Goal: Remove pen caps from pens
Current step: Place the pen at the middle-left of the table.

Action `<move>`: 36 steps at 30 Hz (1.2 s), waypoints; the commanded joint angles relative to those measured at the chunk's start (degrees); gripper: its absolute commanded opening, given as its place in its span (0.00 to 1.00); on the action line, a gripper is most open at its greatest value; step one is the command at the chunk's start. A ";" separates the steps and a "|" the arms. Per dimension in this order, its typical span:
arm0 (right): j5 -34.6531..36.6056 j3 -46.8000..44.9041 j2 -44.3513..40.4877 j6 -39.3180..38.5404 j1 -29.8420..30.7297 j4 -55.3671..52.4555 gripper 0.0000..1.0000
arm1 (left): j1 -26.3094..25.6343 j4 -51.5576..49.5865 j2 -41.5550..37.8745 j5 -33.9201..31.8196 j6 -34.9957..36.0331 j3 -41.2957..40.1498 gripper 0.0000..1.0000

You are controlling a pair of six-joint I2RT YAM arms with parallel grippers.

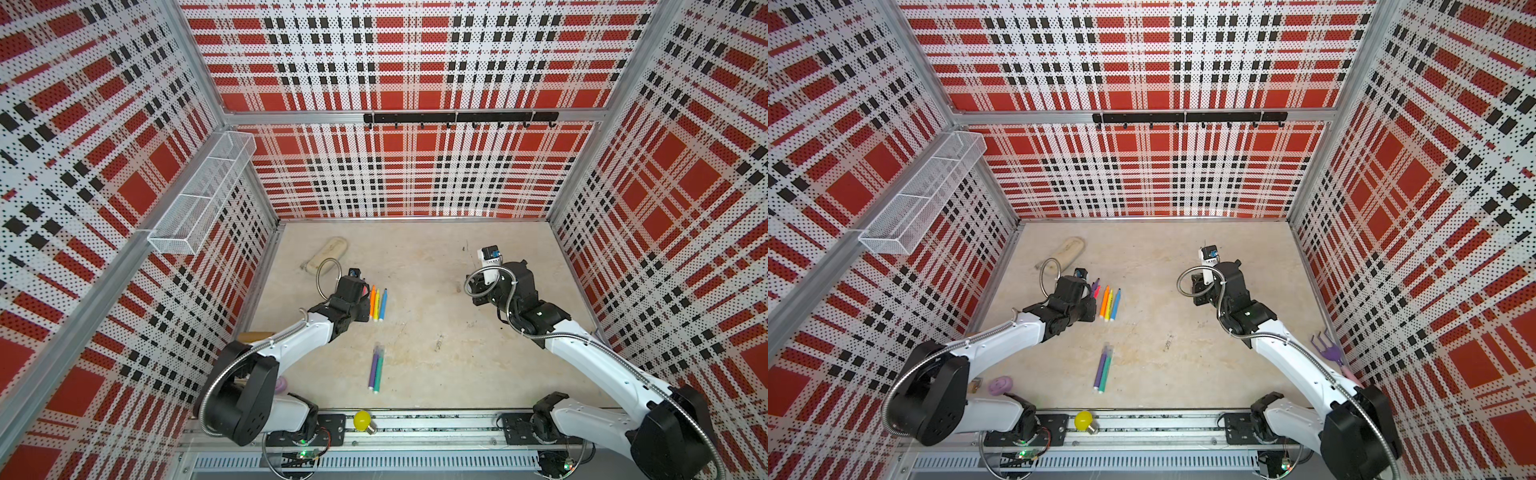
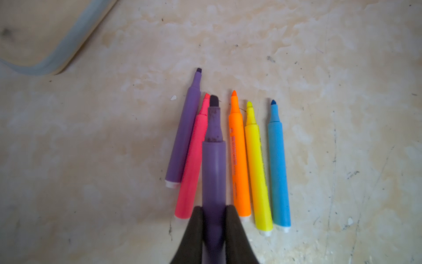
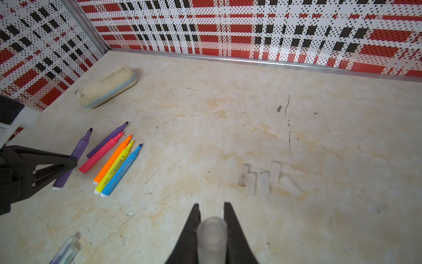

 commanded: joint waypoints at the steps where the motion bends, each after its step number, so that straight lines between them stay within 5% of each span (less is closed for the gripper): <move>1: 0.18 0.56 -0.25 -0.66 0.39 1.26 0.00 | 0.32 2.85 1.90 2.81 1.17 2.21 0.13; 25: 0.79 0.47 0.89 -0.99 0.92 1.70 0.00 | 0.54 -1.08 10.25 1.70 1.43 8.74 0.30; 30: 3.11 1.48 3.26 -1.41 0.93 0.25 0.00 | 0.40 0.60 5.34 1.59 1.32 6.76 0.33; 36: 8.01 12.01 19.12 -4.81 1.66 -10.92 0.00 | -0.79 -1.16 -6.52 4.05 0.92 5.38 0.38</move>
